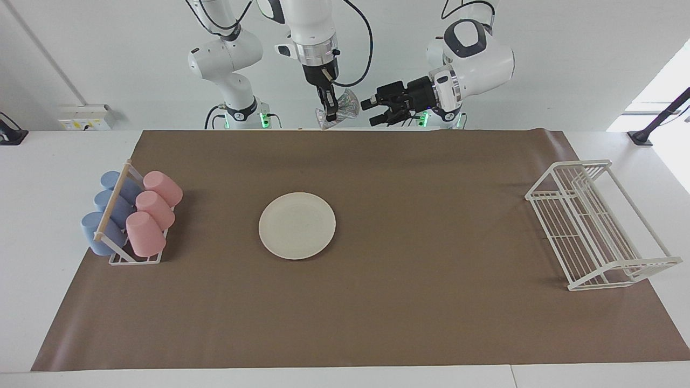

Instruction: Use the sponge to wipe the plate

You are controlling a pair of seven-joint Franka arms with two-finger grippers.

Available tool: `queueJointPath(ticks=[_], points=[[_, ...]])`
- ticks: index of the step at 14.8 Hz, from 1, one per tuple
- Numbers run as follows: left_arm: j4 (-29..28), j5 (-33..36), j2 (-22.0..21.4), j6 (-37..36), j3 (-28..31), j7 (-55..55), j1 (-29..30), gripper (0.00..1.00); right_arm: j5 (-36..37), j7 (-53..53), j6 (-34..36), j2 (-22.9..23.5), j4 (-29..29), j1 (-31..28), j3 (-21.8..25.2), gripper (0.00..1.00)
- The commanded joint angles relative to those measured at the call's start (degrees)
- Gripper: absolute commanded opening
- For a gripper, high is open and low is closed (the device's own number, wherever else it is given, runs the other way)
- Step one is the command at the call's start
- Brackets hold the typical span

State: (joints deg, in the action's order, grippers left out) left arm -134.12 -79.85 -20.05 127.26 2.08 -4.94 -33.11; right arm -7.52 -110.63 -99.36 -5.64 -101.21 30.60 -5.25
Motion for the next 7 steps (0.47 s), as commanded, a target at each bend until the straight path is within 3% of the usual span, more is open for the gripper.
queueJointPath(ticks=[1, 3, 4, 5, 7], points=[[1.3, -0.7, 0.9, 1.8, 0.0, -3.8, -1.5, 0.99, 0.8, -0.7, -0.5, 0.2, 0.4, -0.2, -0.1, 0.0], [1.6, -0.7, 1.2, 1.9, -0.7, -5.7, -1.5, 0.93, 0.8, -0.7, -0.4, 0.2, 0.5, -0.2, -0.1, 0.0], [1.7, -0.7, 1.2, 1.8, -0.8, -6.8, -1.5, 0.75, 0.8, -0.7, -0.4, 0.2, 0.4, -0.2, -0.1, 0.0], [2.1, -0.7, 1.2, 1.8, -0.8, -7.9, -1.5, 0.45, 0.8, -0.7, -0.4, 0.2, 0.4, -0.2, -0.1, 0.0], [2.2, -0.7, 1.3, 1.8, -0.9, -9.1, -1.5, 0.0, 0.8, -0.6, -0.4, 0.2, 0.4, -0.2, -0.1, 0.0]])
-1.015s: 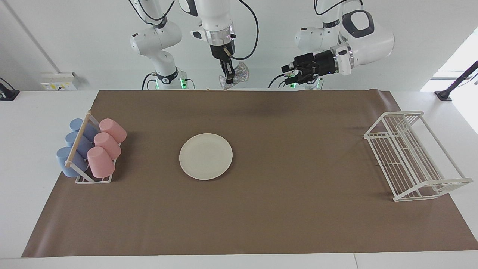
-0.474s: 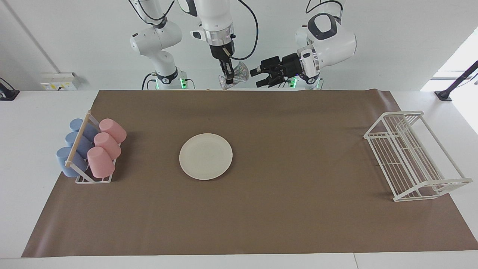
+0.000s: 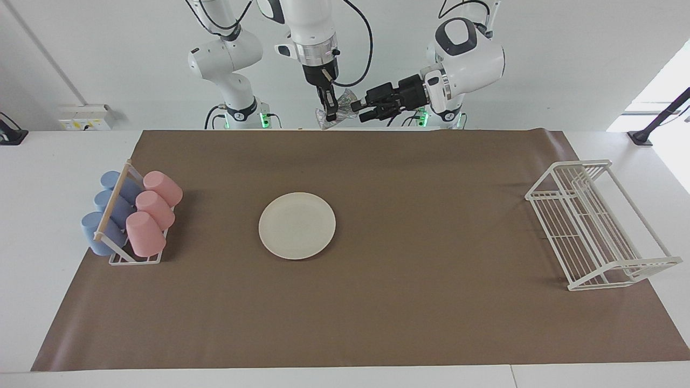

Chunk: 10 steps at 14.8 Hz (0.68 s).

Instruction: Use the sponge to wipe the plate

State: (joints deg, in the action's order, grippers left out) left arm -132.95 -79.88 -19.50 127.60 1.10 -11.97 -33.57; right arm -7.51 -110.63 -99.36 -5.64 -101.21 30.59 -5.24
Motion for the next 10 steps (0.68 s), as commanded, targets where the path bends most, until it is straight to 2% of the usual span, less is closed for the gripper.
queueJointPath(ticks=[1, 9, 10], points=[[1.0, -0.7, 0.7, 1.5, -0.3, -3.0, -1.1, 0.0, 0.8, -0.6, -0.4, 0.2, 0.4, -0.3, -0.1, 0.0], [0.9, -0.6, 0.7, 1.3, -1.0, -5.0, -0.8, 0.0, 0.8, -0.6, -0.4, 0.2, 0.5, -0.5, -0.1, 0.0], [0.9, -0.6, 0.6, 1.2, -1.0, -5.1, -0.7, 0.0, 0.8, -0.5, -0.4, 0.3, 0.7, -0.7, -0.1, 0.26]])
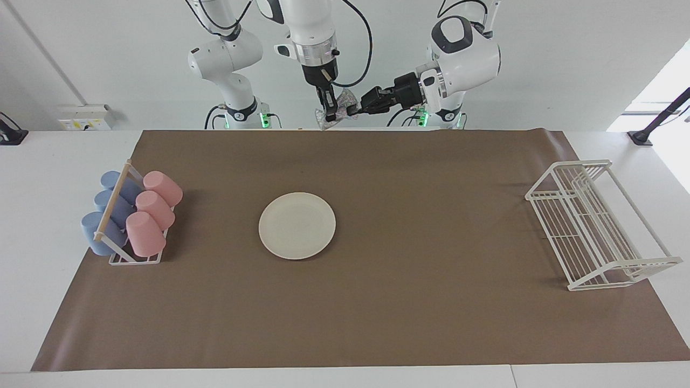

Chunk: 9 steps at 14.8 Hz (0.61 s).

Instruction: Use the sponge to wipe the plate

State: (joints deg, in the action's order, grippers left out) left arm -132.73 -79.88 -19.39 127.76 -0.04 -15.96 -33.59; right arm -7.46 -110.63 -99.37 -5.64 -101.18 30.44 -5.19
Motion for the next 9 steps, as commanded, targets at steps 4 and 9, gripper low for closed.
queueJointPath(ticks=[4, 9], points=[[0.7, -0.6, 0.5, 0.6, 0.3, -1.5, -0.3, 0.0, 2.8, 2.6, -0.3, 0.2, 0.6, -0.7, -0.2, 1.0], [0.5, 2.3, 0.5, 0.4, 0.4, -2.2, 1.5, 0.0, 2.9, 25.1, 2.6, -0.1, 0.5, -5.2, 0.2, 1.0]])
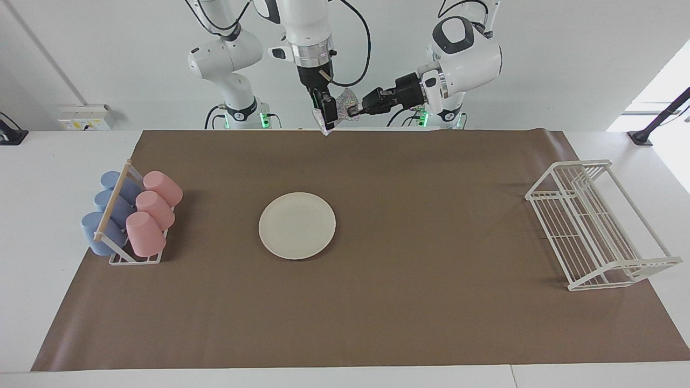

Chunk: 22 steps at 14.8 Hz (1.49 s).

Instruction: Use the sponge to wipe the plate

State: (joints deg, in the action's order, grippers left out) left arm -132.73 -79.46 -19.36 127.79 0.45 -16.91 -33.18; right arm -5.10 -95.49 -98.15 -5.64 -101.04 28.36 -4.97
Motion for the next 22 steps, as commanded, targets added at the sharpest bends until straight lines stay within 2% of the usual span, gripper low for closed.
queueJointPath(ticks=[1, 9, 11, 13, 17, 22], points=[[0.3, 3.9, 0.5, 0.4, 0.0, -1.5, 1.4, 0.0, 0.4, 16.2, 1.5, -0.1, 0.4, -4.8, 0.1, 1.0], [0.5, 31.8, 1.0, -8.2, 0.0, -6.6, 7.8, 0.0, 0.4, 61.0, 2.3, -0.3, 0.3, -19.4, 0.3, 1.0], [2.1, 41.9, 1.8, -11.4, 0.0, -9.5, 8.4, 0.0, 0.5, 73.8, 2.0, 0.0, 0.4, -23.9, 0.3, 1.0], [3.1, 47.3, 2.1, -16.1, 0.2, -10.2, 11.3, 0.0, 0.4, 86.2, 1.9, 0.4, 0.8, -28.2, 0.3, 1.0], [9.4, 64.0, 6.2, -26.2, 0.2, -10.3, 12.9, 0.0, 1.8, 95.1, 3.0, 1.5, 3.3, -29.1, 0.3, 1.0], [19.5, 81.5, 14.4, -39.4, -0.3, -10.3, 11.9, 0.0, 3.7, 101.1, 9.8, 5.2, 10.2, -30.7, 0.5, 1.0]])
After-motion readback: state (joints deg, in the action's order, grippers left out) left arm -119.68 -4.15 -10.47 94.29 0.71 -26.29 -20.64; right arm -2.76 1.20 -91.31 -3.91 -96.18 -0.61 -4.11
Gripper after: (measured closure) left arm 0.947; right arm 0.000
